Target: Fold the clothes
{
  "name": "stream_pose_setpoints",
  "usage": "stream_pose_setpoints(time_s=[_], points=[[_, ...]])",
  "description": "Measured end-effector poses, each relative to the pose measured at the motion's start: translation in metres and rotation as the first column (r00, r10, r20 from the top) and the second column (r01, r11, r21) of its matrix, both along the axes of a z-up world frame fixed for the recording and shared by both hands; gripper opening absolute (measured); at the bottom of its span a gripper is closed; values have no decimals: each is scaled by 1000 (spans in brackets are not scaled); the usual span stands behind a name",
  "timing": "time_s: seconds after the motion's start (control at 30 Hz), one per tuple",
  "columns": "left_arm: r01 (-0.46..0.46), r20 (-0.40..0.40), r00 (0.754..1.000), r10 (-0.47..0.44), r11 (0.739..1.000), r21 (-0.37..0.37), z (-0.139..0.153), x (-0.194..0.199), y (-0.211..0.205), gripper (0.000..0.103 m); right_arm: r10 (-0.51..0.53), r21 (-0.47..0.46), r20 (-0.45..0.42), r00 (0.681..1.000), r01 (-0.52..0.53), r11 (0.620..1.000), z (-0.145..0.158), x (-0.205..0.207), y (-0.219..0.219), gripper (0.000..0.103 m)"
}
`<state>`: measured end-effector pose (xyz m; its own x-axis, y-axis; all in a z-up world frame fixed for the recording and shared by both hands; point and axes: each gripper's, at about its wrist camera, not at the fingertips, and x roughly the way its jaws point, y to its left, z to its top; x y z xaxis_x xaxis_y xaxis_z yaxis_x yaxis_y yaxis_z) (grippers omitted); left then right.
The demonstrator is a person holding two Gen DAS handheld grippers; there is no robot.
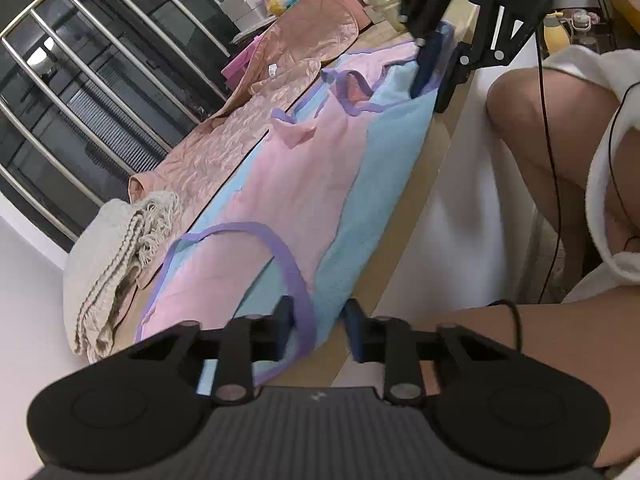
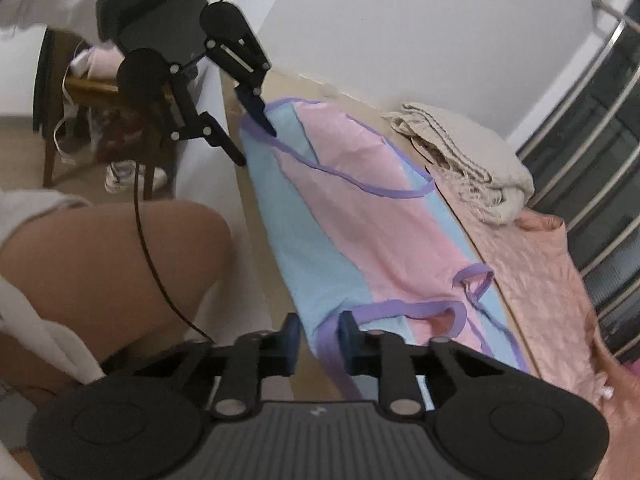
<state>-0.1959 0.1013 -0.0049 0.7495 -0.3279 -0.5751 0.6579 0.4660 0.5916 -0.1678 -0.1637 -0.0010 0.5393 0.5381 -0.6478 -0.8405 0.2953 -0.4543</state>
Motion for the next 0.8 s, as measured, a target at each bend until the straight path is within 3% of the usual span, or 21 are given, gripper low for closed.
stream_pose_setpoints(time_s=[0.1,0.17,0.27,0.43,0.5,0.53,0.57,0.67,0.7,0.73,0.8], points=[[5,-73,997,-7,999,-35,9,-2,4,5,4,12,-9,1000,-4,1000,-1,-12,-5,3],[14,-135,991,-22,998,-59,15,-3,8,5,13,18,-54,998,-12,1000,-1,-14,-8,3],[19,-143,989,-31,997,-80,30,1,12,5,14,49,-84,996,-10,999,4,-16,-18,3],[-60,-249,968,28,991,-120,57,71,11,6,-34,167,-127,991,55,984,49,29,-38,3],[-96,-295,954,53,987,-133,68,102,10,19,-83,208,-135,987,110,972,61,64,-36,4],[-114,-318,946,65,984,-139,74,117,9,31,-125,208,-160,979,157,966,63,82,-33,6],[-135,-322,943,85,981,-139,73,128,10,31,-171,185,-172,970,202,962,62,98,-29,8],[-191,-371,922,111,963,-188,65,132,30,35,-280,161,-67,958,287,944,68,97,-38,22],[-214,-394,912,112,951,-225,63,130,40,39,-292,191,-59,955,298,935,73,87,-52,35],[-244,-415,903,113,930,-276,61,125,53,48,-287,235,-85,954,299,925,77,76,-71,54],[-312,-443,886,136,882,-352,57,117,77,52,-257,327,-186,948,306,894,77,53,-110,71]])
